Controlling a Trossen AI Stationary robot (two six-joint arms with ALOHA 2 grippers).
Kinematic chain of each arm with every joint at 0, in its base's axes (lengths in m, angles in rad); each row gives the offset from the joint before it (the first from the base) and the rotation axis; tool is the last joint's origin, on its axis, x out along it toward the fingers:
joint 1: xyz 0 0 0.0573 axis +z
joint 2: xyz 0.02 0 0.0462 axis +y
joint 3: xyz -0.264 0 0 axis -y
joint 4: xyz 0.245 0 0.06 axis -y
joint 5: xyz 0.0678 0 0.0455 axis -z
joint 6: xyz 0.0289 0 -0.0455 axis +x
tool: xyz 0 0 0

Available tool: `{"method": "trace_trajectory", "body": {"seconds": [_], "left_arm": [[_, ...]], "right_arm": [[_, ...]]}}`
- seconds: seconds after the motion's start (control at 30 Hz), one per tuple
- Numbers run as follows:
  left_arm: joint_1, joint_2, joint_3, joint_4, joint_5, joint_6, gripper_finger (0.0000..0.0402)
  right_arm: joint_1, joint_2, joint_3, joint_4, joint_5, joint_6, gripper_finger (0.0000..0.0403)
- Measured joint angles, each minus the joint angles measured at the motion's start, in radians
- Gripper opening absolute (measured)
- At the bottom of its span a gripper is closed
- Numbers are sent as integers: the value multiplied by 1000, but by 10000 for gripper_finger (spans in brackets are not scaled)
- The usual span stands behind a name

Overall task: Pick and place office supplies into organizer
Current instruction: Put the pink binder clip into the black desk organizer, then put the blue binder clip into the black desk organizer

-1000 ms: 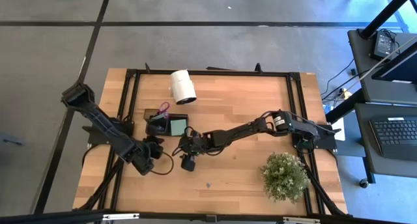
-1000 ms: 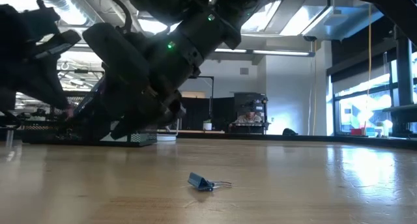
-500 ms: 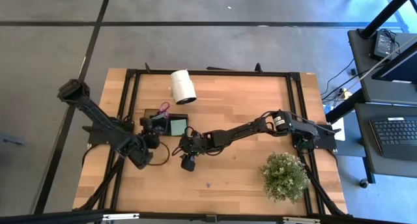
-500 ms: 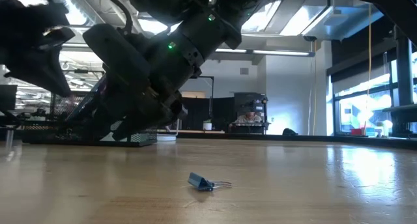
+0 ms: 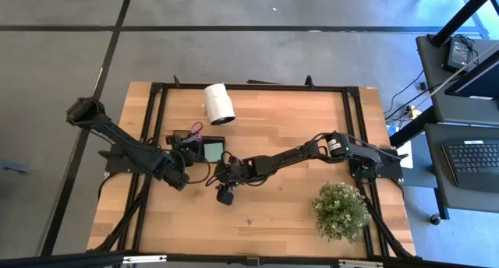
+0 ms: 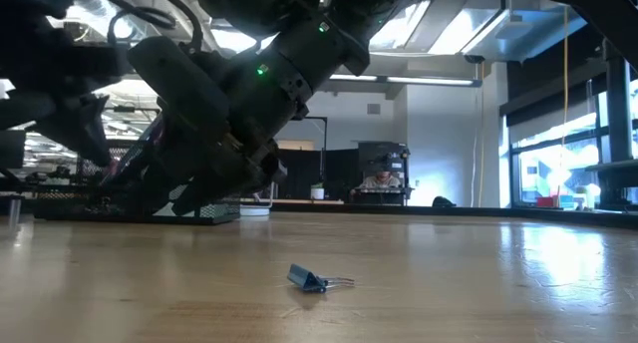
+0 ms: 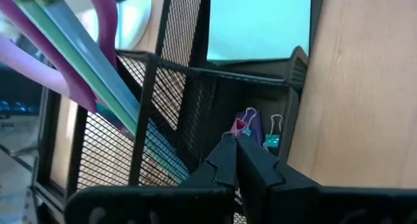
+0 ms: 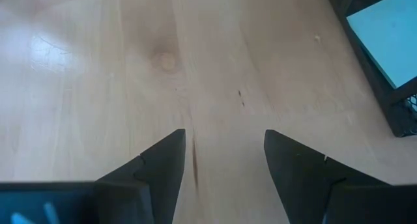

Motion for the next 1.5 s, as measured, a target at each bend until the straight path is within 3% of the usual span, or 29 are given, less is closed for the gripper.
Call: {"method": "trace_trajectory", "body": {"seconds": [0.23, 0.67, 0.97, 1.17, 1.37, 1.5], "left_arm": [[37, 0, 0, 0, 55, 3, 8], [62, 0, 0, 2, 94, 3, 85], [-1, 0, 61, 15, 111, 21, 87], [-96, -1, 77, 251, 155, 64, 81], [-190, 0, 55, 590, 153, 173, 71], [-228, 0, 1, 835, 141, 253, 66]], "right_arm": [[0, 0, 0, -1, 0, -1, 213], [0, 0, 0, -8, 0, -1, 213], [7, -14, -1, -63, -68, -46, 213], [52, -52, -1, -129, -68, -106, 213], [115, -109, -1, -277, -65, -115, 213], [181, -139, -1, -325, -67, -217, 213]]}}
